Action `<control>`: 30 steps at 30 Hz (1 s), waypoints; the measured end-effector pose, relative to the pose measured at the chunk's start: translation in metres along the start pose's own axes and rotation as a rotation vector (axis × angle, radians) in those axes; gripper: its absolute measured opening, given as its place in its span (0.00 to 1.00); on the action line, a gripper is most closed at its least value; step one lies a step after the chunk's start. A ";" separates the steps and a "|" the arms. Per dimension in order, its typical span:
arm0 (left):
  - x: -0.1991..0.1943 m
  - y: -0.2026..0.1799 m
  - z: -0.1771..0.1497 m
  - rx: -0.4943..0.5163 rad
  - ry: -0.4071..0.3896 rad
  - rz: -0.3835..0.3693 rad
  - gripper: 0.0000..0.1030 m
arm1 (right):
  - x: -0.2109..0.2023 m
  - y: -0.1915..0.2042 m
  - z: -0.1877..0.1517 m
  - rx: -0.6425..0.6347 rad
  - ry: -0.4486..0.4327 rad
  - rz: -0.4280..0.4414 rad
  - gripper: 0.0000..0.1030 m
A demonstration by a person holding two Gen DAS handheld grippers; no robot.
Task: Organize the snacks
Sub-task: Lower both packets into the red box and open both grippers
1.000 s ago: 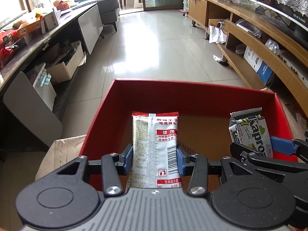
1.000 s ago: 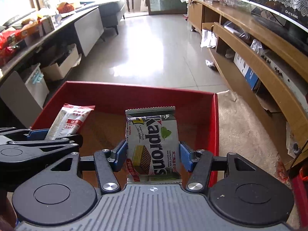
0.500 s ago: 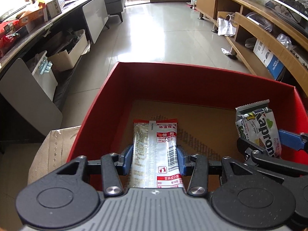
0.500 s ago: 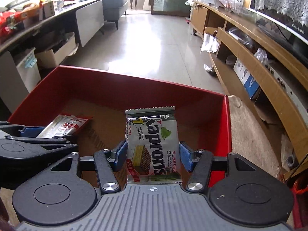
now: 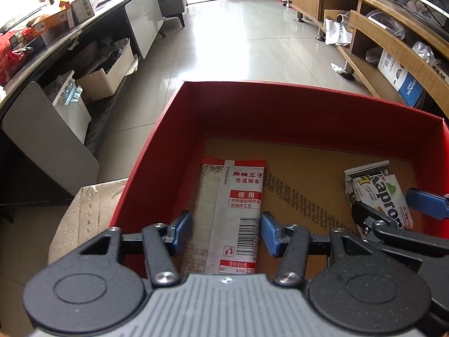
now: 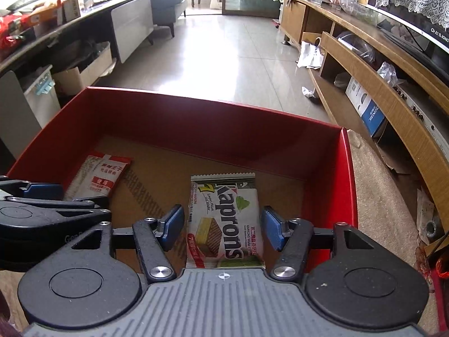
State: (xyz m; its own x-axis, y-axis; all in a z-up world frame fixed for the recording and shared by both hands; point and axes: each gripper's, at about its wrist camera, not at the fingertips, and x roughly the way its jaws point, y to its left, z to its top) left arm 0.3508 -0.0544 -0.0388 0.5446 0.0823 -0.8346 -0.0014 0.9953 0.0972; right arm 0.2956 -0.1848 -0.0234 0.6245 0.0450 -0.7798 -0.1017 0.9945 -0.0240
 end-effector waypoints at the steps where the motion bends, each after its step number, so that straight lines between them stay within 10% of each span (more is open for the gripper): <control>1: 0.000 0.000 0.000 0.000 0.000 0.001 0.49 | 0.001 0.000 0.000 -0.001 0.000 -0.001 0.67; 9: -0.015 0.005 0.003 -0.005 -0.020 0.001 0.50 | -0.009 -0.003 0.003 0.023 -0.014 0.017 0.69; 12: -0.024 0.009 0.004 -0.015 -0.036 -0.008 0.52 | -0.018 -0.005 0.004 0.010 -0.053 -0.035 0.84; 30: -0.076 0.012 -0.002 -0.013 -0.095 -0.052 0.59 | -0.052 -0.014 0.002 0.046 -0.073 -0.051 0.84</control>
State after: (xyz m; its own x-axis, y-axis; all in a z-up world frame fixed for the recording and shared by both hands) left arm 0.3074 -0.0482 0.0246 0.6214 0.0254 -0.7831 0.0185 0.9987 0.0471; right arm 0.2656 -0.2011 0.0189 0.6830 -0.0009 -0.7304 -0.0334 0.9989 -0.0325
